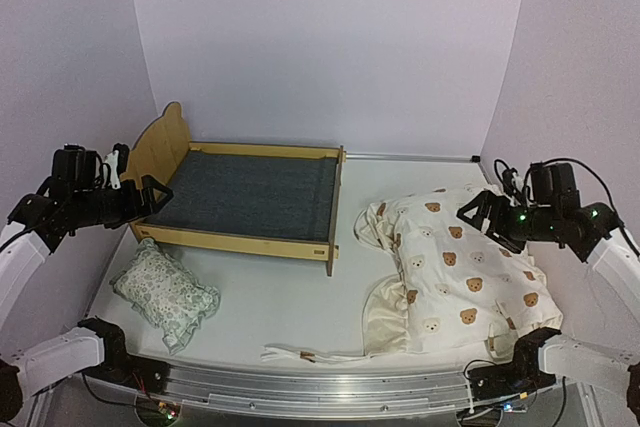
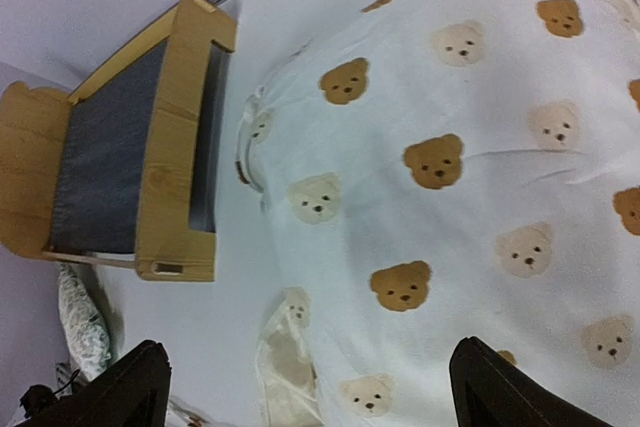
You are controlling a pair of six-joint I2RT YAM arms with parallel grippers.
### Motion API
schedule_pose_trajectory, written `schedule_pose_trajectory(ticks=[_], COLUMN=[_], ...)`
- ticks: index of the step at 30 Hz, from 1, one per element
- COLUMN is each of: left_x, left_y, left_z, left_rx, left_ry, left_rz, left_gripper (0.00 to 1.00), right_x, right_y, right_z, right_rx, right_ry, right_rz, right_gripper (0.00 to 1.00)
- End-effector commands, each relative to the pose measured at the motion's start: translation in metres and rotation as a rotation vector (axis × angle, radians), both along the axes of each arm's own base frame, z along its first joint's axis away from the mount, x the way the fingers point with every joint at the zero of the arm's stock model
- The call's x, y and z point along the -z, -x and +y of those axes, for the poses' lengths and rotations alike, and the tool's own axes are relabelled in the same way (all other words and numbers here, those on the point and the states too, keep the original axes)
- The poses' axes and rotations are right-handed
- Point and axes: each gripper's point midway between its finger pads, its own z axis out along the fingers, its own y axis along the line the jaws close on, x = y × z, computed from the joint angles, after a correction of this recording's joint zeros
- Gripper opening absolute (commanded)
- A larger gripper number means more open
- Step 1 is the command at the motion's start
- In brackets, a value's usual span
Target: Set up the pet bed
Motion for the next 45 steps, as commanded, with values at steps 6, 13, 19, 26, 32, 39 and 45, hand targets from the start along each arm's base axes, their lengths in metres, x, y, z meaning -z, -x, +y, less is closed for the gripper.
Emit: schedule_pose_trajectory(ticks=[6,13,19,26,32,39,45], left_x=[-0.064,-0.119,-0.117,-0.115,-0.099,-0.075,-0.06], left_y=[-0.011,-0.019,-0.024,-0.034,-0.04,-0.041,-0.036], left_z=[-0.003,-0.017,-0.047,-0.093,-0.136,-0.181,-0.225], left_rx=[0.016,0.102,0.239,0.309,0.349,0.402,0.48], left_ry=[0.011,0.026,0.139,0.16,0.114,0.045,0.001], left_rz=[-0.084,-0.218,-0.179,-0.162,-0.136,-0.096,-0.085], left_gripper=[0.93,0.99,1.0,1.0,1.0,0.98,0.93], right_x=[0.036,0.068,0.106,0.136,0.166,0.196,0.172], right_y=[0.049,0.075,0.098,0.113,0.099,0.086,0.054], right_z=[-0.066,-0.067,-0.066,-0.065,-0.053,-0.043,-0.032], right_rx=[0.3,0.352,0.459,0.5,0.476,0.446,0.335], right_ry=[0.185,0.195,0.124,0.138,0.097,0.074,0.091], right_rz=[0.193,0.446,0.578,0.635,0.639,0.63,0.523], right_gripper=[0.98,0.98,0.98,0.98,0.98,0.84,0.09])
